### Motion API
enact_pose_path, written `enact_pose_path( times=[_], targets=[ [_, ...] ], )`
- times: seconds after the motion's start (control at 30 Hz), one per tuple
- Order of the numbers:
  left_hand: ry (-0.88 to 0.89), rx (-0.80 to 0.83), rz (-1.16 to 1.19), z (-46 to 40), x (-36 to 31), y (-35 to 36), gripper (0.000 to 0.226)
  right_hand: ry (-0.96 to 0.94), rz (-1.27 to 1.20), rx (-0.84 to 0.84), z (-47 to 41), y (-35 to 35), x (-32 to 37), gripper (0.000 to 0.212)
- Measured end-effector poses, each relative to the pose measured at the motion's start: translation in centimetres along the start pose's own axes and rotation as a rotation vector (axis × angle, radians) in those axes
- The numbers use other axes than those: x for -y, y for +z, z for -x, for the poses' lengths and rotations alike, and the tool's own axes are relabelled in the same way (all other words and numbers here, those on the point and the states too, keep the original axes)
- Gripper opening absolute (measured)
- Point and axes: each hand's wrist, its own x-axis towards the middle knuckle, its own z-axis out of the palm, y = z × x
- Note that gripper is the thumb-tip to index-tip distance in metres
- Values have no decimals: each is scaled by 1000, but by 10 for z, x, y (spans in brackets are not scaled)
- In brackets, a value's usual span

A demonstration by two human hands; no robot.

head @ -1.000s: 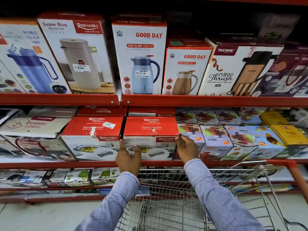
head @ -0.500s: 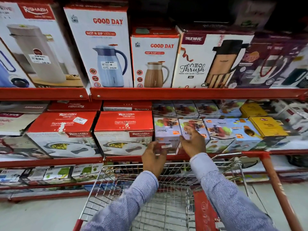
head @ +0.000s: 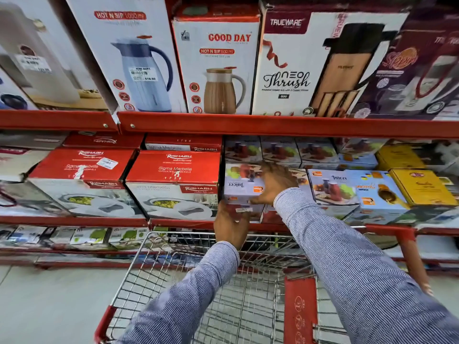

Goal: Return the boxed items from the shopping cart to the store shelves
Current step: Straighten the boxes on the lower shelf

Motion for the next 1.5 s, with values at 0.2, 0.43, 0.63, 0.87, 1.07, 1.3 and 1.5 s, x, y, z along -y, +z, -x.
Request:
enact_pose_path(
  times=[0.2, 0.43, 0.63, 0.87, 1.07, 1.3, 1.5],
  targets=[
    [51, -32, -44, 3, -1, 4, 59, -57, -55, -22, -5, 2, -12, 121],
    [65, 3, -34, 6, 1, 5, 66, -71, 44, -42, 1, 2, -11, 93],
    [47, 3, -28, 6, 4, 5, 67, -103, 108, -75, 5, 2, -4, 84],
    [83, -14, -74, 6, 5, 1, 66, -51, 37, -73, -4, -2, 1, 112],
    [12, -1, 42, 6, 7, 6, 80, 32, -66, -105, -24, -2, 1, 112],
    [107, 38, 88, 14, 6, 4, 92, 82, -93, -102, -25, -7, -3, 95],
    [142, 44, 100, 14, 13, 4, 98, 79, -41, -60, -30, -17, -3, 72]
  ],
)
